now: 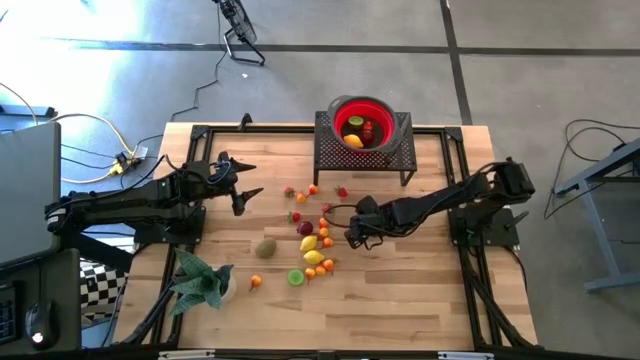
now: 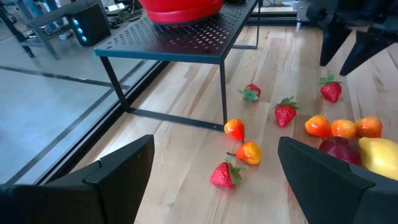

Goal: Pick & Place Fruit
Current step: Put the strawberry into the strainer on the shelf

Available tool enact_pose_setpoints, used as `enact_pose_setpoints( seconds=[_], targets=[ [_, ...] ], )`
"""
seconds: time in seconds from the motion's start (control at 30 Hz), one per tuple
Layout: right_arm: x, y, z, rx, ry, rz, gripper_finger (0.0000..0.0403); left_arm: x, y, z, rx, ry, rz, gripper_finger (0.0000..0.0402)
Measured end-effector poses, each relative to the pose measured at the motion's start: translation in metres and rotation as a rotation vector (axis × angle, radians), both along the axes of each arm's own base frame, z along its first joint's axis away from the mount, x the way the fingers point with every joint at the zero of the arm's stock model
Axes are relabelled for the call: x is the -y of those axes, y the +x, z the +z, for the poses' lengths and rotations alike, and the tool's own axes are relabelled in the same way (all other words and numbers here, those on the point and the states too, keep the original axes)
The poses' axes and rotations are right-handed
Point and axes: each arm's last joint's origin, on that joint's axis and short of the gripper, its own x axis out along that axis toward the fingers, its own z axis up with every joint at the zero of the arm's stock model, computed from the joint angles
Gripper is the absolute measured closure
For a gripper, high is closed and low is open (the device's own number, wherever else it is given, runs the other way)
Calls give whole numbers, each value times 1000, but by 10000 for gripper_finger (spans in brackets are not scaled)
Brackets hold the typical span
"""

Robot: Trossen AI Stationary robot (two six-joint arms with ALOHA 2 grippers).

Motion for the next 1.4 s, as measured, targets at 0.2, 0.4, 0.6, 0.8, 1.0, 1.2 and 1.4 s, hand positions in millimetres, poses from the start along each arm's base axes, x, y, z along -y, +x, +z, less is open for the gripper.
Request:
enact_pose_setpoints(
  seconds=[0.2, 0.4, 0.6, 0.8, 1.0, 1.2, 1.4],
  targets=[
    [4, 4, -7, -14, -12, 19, 202, 0, 0, 0, 2, 0, 0, 64],
    [7, 5, -8, -24, -14, 51, 273, 0, 0, 0, 1, -1, -3, 64],
    [7, 5, -8, -26, 8, 60, 314, 0, 0, 0, 1, -1, -3, 64],
    [7, 5, -8, -27, 7, 60, 313, 0, 0, 0, 1, -1, -3, 64],
    [7, 5, -8, -28, 3, 63, 308, 0, 0, 0, 1, -1, -3, 64],
    [7, 5, -8, -27, 0, 62, 315, 0, 0, 0, 0, -1, -3, 64],
    [7, 5, -8, -27, 0, 62, 333, 0, 0, 0, 1, -1, -2, 64]
  ],
)
